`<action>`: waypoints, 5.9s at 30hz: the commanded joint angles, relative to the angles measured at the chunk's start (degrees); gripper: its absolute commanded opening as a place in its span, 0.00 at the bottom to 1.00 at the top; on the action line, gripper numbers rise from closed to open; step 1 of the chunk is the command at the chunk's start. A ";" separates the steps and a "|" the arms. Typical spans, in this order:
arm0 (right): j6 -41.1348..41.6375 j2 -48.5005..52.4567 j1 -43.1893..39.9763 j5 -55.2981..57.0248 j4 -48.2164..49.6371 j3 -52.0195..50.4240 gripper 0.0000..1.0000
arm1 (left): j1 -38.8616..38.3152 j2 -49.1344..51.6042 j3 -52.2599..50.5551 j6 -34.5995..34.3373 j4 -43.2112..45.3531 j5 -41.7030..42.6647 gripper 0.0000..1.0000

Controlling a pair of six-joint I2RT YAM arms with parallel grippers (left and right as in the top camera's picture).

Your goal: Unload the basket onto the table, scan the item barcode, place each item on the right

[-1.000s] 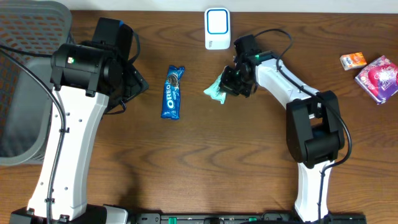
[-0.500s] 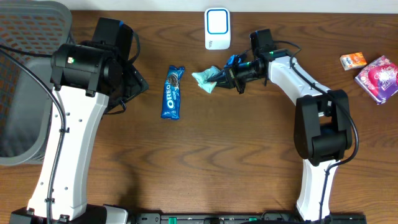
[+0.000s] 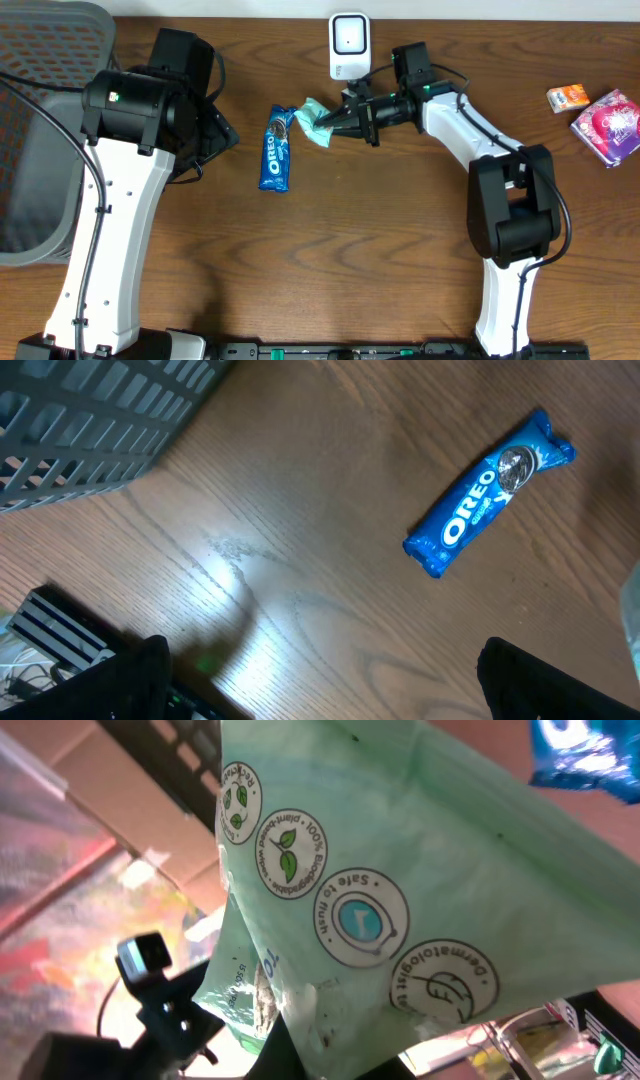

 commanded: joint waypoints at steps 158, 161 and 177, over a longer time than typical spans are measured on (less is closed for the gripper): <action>-48.98 -3.43 3.48 95.06 -40.63 14.91 0.06 | 0.13 0.04 -0.13 -0.28 -0.22 -1.16 0.98; -46.42 -3.19 7.67 108.74 -40.11 13.79 0.10 | 0.13 0.04 -0.13 -0.28 -0.22 -1.16 0.98; -38.07 -3.15 15.58 106.22 -34.42 10.97 0.95 | 0.13 0.04 -0.13 -0.28 -0.22 -1.16 0.98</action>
